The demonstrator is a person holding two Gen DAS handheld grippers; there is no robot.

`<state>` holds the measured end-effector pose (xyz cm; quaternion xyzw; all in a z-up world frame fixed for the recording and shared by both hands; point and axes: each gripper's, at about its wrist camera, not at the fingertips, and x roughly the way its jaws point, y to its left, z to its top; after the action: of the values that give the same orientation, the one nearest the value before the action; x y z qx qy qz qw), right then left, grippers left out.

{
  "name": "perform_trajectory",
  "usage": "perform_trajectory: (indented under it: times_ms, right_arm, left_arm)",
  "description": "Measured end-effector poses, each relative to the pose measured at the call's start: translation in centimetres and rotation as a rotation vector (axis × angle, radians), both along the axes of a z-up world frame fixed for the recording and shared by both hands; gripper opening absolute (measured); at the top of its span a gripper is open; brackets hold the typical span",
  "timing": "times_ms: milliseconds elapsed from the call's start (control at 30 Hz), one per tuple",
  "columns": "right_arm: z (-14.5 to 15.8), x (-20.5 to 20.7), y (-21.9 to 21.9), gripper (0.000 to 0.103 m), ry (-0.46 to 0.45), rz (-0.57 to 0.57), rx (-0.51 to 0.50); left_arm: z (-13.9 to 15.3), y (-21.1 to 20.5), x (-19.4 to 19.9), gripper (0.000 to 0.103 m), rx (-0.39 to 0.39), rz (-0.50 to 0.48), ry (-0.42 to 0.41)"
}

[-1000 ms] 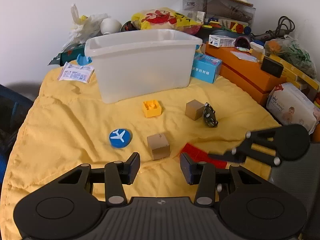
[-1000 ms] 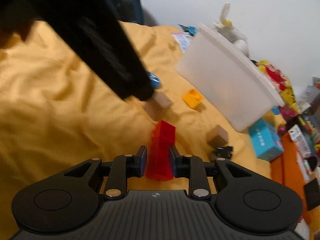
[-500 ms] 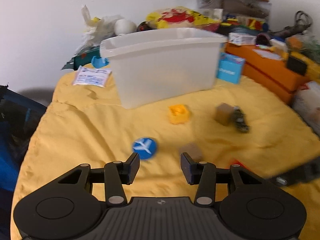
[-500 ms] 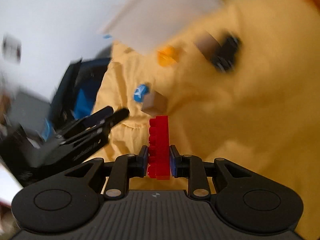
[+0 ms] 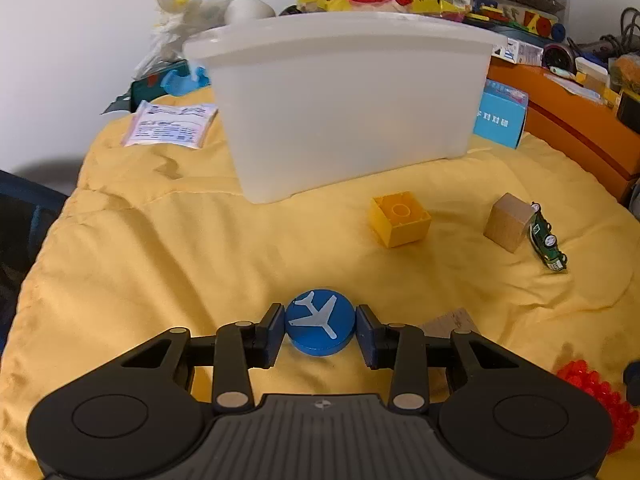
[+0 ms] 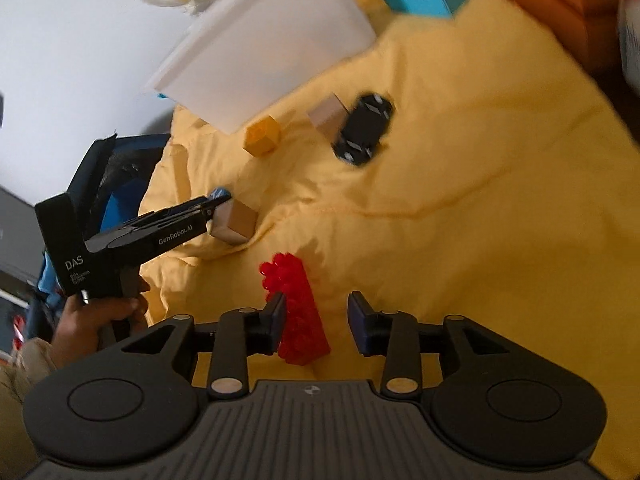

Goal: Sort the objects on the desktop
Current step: 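Grasp the blue airplane disc with the left gripper while the right holds the red brick, then carry the disc and red brick over the white bin and open both grippers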

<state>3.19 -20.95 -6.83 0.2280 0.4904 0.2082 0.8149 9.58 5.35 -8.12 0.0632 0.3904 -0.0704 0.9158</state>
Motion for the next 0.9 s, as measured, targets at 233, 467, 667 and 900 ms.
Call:
perform_trajectory:
  times_ms: [233,467,667,900]
  right_arm:
    - [2.6,-1.0,4.4,0.046,-0.270,0.191,-0.304]
    - [1.3,-1.6,9.0,0.044,-0.327,0.340,-0.504]
    - [0.4,-2.3,8.9,0.044,-0.303,0.360,-0.542]
    - [0.5,-2.3,9.1,0.027,-0.306,0.381,-0.558]
  left_arm:
    - [3.5,0.8,-8.5,0.042,-0.056,-0.027,-0.013]
    - [1.0,-2.8,-12.1,0.042,-0.057,-0.115,0.048]
    - [-0.1,-2.8,-12.5,0.043,-0.049,-0.109,0.068]
    - [-0.4,-2.6,-12.2,0.042,-0.074,-0.127,0.087]
